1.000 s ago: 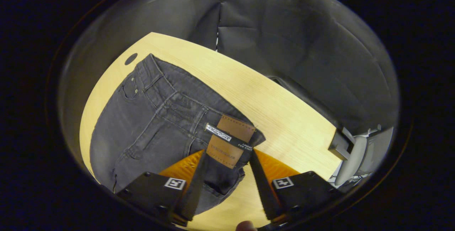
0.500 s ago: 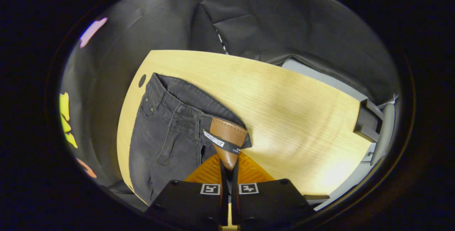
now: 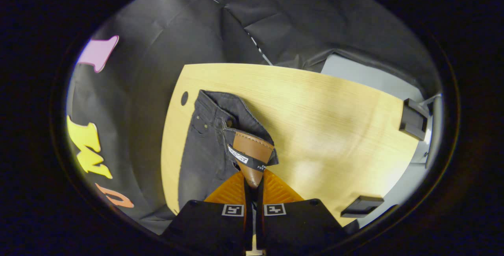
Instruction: Grasp the waist and the cuffs of the jeans and fold them to make the two legs overlap; first hold the waist and fold one-third of the jeans toward the cuffs, then hold the cuffs and fold the remaining one-third in the same direction to finish folding.
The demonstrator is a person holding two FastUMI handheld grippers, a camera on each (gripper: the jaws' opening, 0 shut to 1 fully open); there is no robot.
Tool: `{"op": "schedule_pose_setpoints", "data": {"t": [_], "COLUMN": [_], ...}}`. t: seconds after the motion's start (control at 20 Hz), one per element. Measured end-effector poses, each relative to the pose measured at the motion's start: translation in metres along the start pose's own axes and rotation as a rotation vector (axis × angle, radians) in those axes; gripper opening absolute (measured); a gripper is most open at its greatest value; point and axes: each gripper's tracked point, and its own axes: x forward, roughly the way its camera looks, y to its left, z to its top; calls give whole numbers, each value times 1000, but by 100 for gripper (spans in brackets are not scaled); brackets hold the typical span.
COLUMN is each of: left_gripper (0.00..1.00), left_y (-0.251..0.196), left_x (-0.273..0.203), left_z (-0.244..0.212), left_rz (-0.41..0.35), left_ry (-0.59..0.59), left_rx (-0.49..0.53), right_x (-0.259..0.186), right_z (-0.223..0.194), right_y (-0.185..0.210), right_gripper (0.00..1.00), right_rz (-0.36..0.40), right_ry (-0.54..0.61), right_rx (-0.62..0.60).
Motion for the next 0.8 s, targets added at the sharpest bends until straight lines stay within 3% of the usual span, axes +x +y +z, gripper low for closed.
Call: {"op": "schedule_pose_setpoints", "data": {"t": [0.25, 0.5, 0.6, 0.8], "left_gripper": [4, 4, 4, 4], "left_y": [-37, -89, -105, -129], "left_x": [-24, -41, -42, -34], "left_z": [-4, -5, -1, 7], "left_rz": [39, 15, 21, 60], "left_ry": [-4, 6, 8, 2], "left_rx": [6, -11, -34, -79], "right_x": [-20, -33, -30, -18], "right_z": [4, 16, 22, 37], "right_y": [46, 97, 115, 142], "right_gripper": [4, 0, 4, 0], "right_rz": [95, 155, 164, 166], "right_ry": [71, 130, 150, 177], "right_rx": [125, 198, 224, 306]}}
